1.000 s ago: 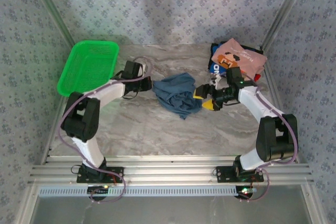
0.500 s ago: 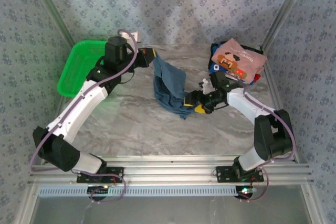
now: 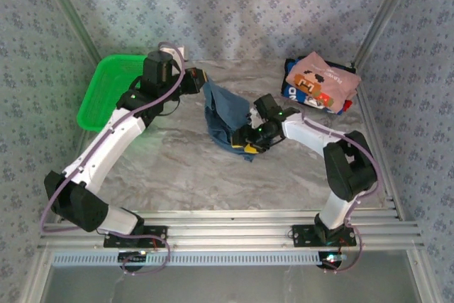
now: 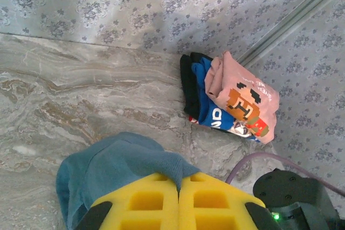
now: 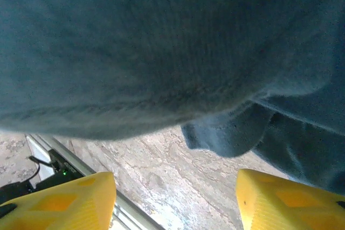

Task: Fold and stack the t-shirts

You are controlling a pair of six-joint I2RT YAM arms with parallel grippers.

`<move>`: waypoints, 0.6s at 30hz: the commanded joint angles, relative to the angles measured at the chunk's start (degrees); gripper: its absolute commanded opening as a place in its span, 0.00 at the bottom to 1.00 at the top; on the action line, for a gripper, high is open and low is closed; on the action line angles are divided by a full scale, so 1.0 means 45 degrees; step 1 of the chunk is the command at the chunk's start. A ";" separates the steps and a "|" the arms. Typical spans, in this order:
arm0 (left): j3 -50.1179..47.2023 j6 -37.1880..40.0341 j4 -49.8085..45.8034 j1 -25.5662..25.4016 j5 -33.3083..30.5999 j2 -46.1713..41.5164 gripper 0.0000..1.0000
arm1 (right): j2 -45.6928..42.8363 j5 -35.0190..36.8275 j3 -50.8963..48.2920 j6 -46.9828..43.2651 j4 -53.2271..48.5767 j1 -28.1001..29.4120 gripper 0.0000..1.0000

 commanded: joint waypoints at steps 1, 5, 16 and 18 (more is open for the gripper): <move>-0.0034 0.0034 -0.0108 0.0041 -0.0249 -0.0470 0.00 | 0.0267 0.0520 0.0267 0.1130 0.0268 0.0237 0.59; -0.0240 -0.0004 -0.0083 0.0160 -0.0294 -0.0593 0.00 | 0.0502 0.0850 0.0416 0.1706 0.0359 0.0299 0.53; -0.0660 -0.0024 -0.0181 0.0554 -0.0133 -0.0979 0.00 | 0.1048 0.2263 0.1042 0.2747 0.0783 0.0123 0.42; -0.0710 0.0010 -0.0244 0.0623 -0.0126 -0.1051 0.00 | 0.1139 0.2414 0.1132 0.2948 0.0897 0.0081 0.38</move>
